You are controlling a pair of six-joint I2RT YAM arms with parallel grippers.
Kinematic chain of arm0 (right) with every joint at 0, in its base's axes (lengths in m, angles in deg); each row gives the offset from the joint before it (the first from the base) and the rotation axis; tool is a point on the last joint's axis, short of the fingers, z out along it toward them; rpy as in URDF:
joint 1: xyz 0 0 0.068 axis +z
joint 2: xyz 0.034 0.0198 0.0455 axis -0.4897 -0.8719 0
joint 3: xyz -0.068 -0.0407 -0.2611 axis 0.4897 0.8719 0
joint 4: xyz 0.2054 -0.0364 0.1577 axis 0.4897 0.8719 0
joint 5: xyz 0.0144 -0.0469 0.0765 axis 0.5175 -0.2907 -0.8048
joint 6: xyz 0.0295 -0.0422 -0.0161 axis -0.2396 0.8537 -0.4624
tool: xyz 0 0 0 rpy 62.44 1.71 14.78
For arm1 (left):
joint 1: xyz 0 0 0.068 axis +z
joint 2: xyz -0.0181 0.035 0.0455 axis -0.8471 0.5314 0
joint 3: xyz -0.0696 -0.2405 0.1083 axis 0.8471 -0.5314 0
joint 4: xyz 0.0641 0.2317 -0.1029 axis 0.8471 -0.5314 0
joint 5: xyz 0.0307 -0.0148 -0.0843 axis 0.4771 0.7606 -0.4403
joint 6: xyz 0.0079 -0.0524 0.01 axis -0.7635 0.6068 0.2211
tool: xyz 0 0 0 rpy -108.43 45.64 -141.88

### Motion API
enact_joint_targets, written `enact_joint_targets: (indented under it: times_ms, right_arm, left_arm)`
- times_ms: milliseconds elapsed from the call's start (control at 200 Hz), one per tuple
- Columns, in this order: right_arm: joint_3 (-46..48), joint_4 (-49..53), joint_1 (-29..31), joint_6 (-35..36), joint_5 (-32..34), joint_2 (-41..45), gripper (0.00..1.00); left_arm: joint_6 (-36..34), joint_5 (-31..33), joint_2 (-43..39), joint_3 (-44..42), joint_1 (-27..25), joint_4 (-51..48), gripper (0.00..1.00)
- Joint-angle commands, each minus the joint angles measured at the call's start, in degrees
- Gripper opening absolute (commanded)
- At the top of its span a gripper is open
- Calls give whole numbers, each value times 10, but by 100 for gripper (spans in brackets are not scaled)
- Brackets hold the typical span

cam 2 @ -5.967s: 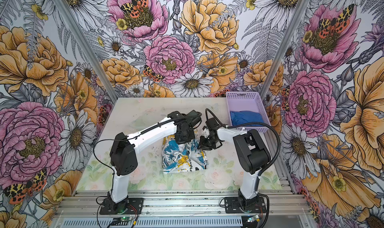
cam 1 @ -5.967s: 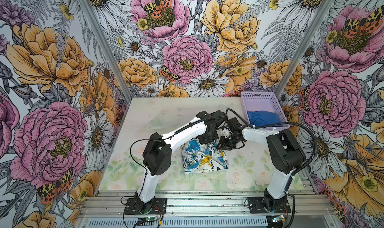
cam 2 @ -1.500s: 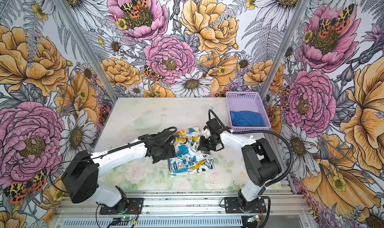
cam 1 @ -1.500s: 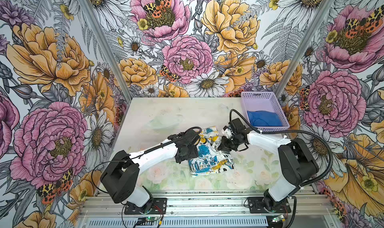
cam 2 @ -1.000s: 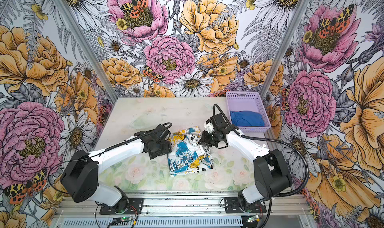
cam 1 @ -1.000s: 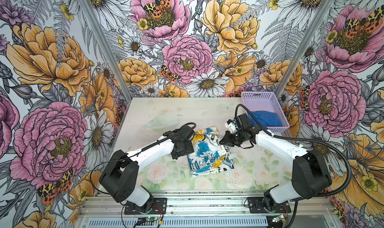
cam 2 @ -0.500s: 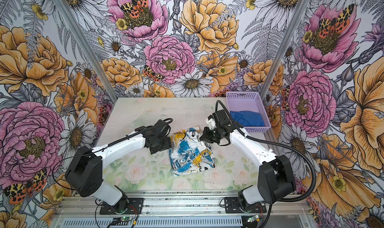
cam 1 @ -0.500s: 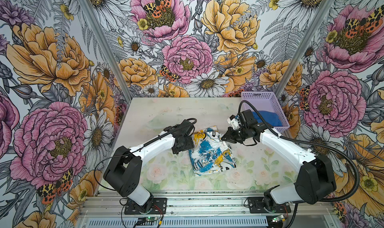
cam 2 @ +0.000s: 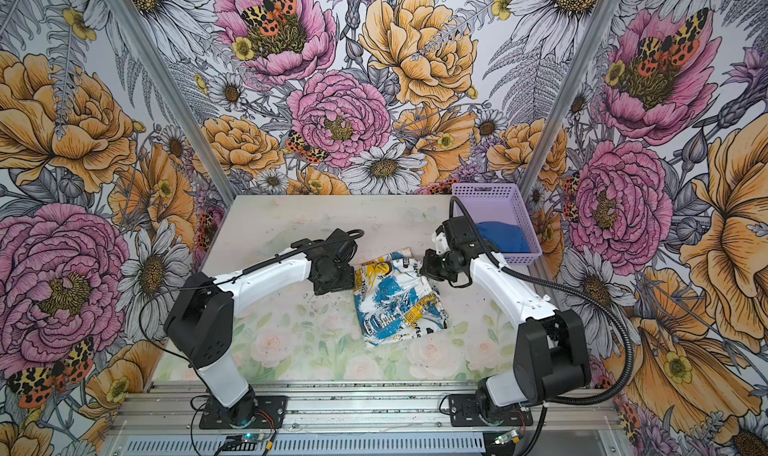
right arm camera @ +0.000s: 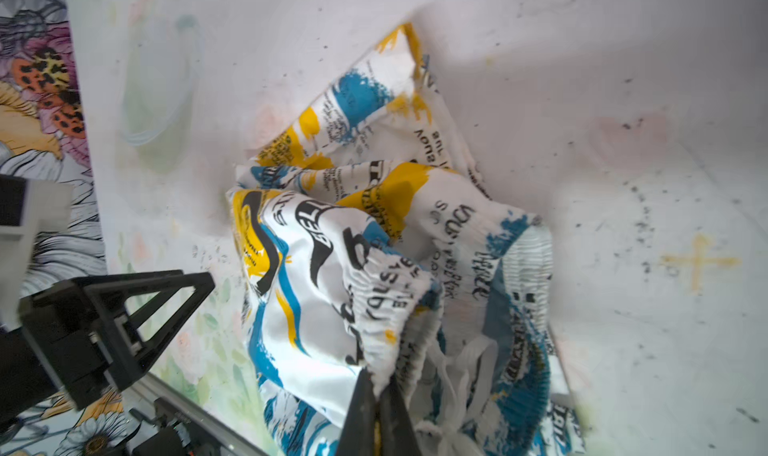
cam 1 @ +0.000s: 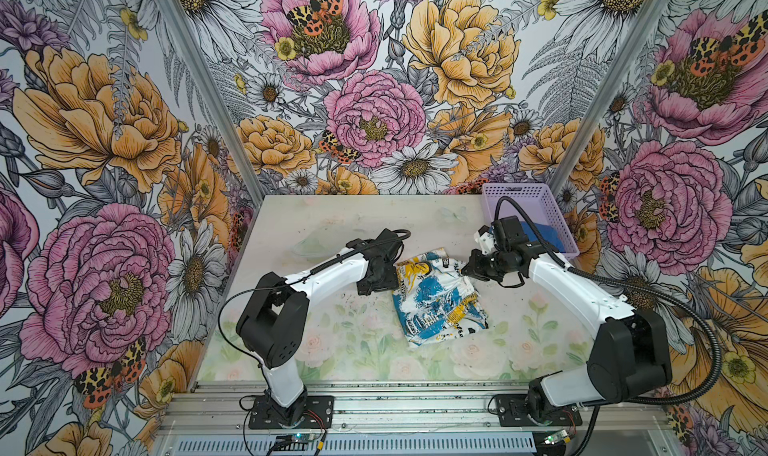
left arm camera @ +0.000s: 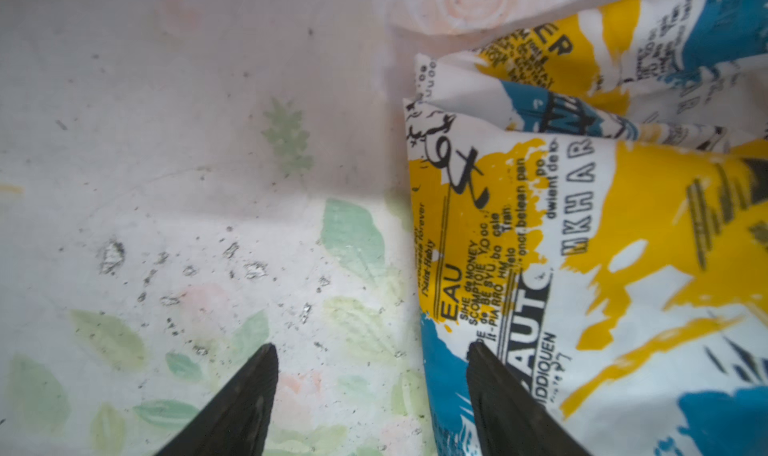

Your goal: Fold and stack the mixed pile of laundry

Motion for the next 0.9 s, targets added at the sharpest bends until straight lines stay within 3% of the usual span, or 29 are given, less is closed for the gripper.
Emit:
enact_joint_targets:
  times_ms: [0, 165, 420, 891]
  right_arm:
    - [14, -19, -10, 36, 49, -19, 0]
    - [28, -25, -16, 49, 93, -30, 0]
    - [36, -28, -23, 64, 97, -34, 0]
    - [11, -28, -36, 93, 145, -68, 0]
  left_arm:
    - [-26, 15, 38, 45, -13, -21, 73]
    - [-31, 16, 72, 88, -24, -29, 73]
    - [-48, 31, 121, 140, -36, -55, 73]
    - [-55, 24, 169, 151, -51, -74, 65]
